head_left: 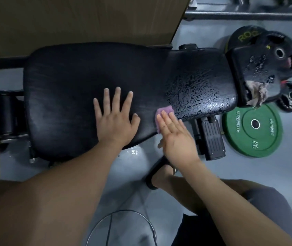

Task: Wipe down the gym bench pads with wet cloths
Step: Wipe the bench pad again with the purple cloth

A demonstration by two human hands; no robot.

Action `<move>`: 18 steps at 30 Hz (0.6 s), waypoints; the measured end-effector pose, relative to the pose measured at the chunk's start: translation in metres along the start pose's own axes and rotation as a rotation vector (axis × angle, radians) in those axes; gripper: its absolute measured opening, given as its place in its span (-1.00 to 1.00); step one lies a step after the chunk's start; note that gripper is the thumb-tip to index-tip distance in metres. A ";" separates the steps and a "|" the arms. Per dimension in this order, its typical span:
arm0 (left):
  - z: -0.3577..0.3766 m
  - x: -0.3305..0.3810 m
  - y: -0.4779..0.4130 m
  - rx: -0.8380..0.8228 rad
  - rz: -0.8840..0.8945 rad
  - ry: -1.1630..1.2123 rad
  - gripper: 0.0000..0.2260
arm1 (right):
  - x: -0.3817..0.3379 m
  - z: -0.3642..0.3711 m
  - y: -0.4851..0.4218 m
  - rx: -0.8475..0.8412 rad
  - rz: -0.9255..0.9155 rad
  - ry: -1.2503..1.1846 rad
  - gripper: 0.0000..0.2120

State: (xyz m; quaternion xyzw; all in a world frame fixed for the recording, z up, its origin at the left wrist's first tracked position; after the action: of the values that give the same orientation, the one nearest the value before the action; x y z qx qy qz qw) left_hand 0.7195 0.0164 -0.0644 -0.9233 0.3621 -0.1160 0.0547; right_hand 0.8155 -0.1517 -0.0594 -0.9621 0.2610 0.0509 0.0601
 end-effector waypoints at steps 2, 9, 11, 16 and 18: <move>0.002 -0.001 0.000 0.011 -0.011 -0.020 -0.38 | 0.041 -0.007 -0.008 0.045 0.135 0.009 -0.22; 0.001 0.001 0.000 0.031 0.005 -0.032 -0.35 | -0.024 -0.006 -0.002 0.152 0.008 -0.096 -0.32; 0.001 0.001 -0.001 0.030 0.005 -0.031 -0.35 | -0.008 -0.008 -0.004 0.120 -0.083 -0.113 -0.30; 0.002 0.002 -0.001 0.027 0.021 -0.031 -0.29 | 0.086 -0.020 -0.020 0.228 0.356 -0.047 -0.26; 0.001 0.002 -0.001 0.023 0.029 -0.030 -0.27 | 0.054 -0.018 -0.020 0.238 0.339 -0.044 -0.27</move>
State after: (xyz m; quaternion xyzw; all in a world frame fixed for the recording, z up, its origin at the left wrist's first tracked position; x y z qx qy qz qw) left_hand 0.7222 0.0161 -0.0646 -0.9188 0.3734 -0.1054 0.0723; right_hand 0.8730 -0.1642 -0.0470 -0.8893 0.4218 0.0499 0.1695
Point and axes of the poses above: each hand's wrist, its own y-axis away from the middle knuckle, its own z-axis out of the palm, x = y × z, the point moved 8 cm from there along -y, towards the middle knuckle, and after that the axes turned 15 degrees about x, right-handed, at the moved point
